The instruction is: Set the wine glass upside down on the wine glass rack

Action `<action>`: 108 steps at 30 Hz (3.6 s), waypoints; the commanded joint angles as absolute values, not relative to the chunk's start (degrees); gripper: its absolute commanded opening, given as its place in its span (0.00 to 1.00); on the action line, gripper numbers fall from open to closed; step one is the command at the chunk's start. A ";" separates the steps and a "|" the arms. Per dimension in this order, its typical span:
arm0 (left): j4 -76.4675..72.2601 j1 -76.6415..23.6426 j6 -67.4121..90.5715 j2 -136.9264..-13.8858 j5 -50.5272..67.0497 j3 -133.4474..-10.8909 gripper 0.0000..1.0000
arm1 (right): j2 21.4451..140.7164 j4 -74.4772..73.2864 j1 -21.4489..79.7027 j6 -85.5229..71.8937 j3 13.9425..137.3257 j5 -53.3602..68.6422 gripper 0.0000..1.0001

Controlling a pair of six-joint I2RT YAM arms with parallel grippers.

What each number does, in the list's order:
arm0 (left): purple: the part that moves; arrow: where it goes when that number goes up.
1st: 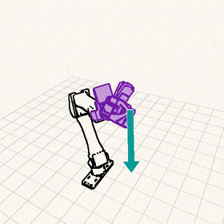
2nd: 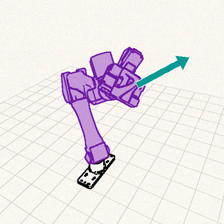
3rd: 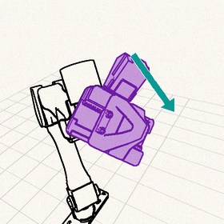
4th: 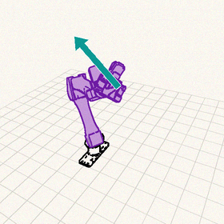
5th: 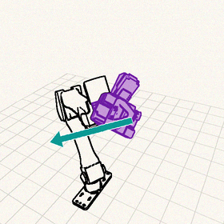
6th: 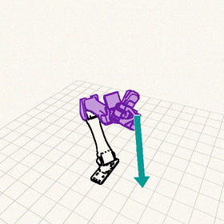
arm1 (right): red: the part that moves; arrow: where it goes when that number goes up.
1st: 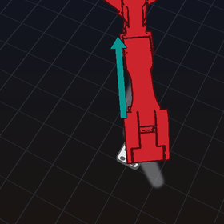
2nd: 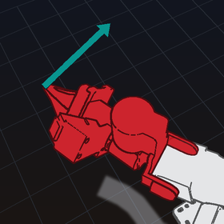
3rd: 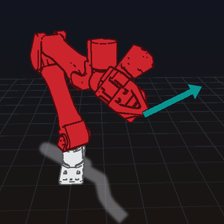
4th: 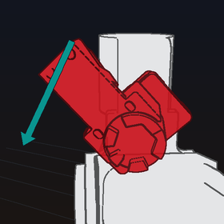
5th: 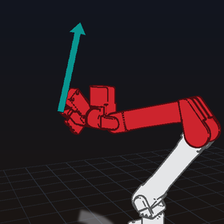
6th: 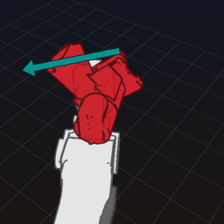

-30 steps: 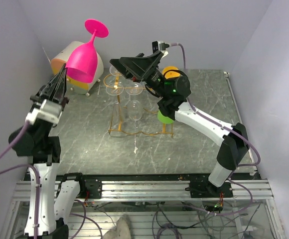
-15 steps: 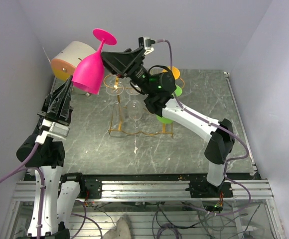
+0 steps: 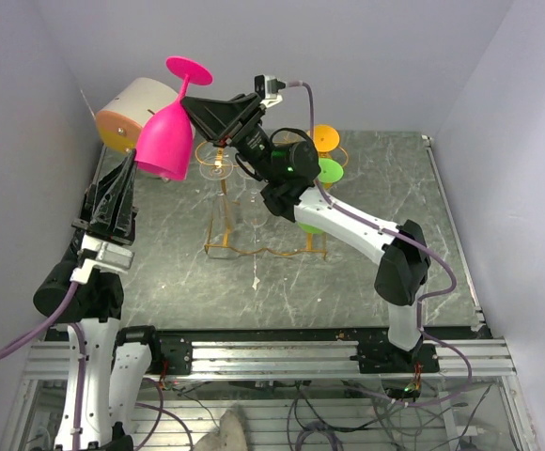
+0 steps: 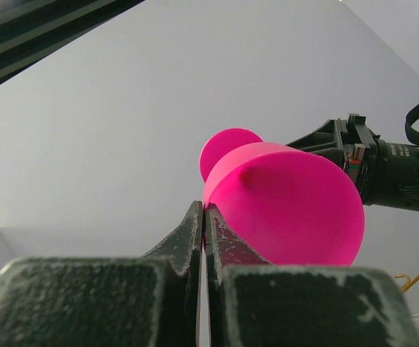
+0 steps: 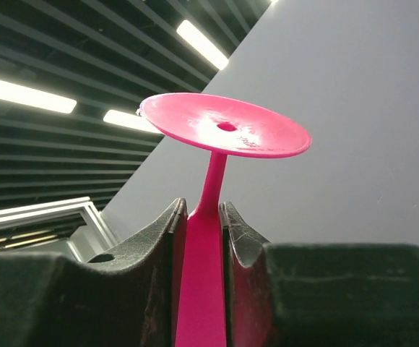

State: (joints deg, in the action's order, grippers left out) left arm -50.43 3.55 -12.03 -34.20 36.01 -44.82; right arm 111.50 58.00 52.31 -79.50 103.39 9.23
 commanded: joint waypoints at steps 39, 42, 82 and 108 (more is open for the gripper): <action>-29.39 3.77 -6.66 -34.81 28.94 -52.56 0.17 | 110.00 58.61 53.80 -76.01 106.61 7.26 0.00; -17.00 3.72 -2.78 -36.06 29.37 -57.92 0.64 | 109.73 57.62 53.79 -74.74 106.99 7.47 0.00; 66.81 13.17 -14.43 -53.26 18.53 -90.05 0.98 | 55.10 -4.69 53.28 -16.93 62.35 -6.21 0.00; 65.74 14.34 -15.30 -52.20 22.17 -85.80 0.95 | 61.08 7.82 53.26 -13.36 54.65 -18.65 0.00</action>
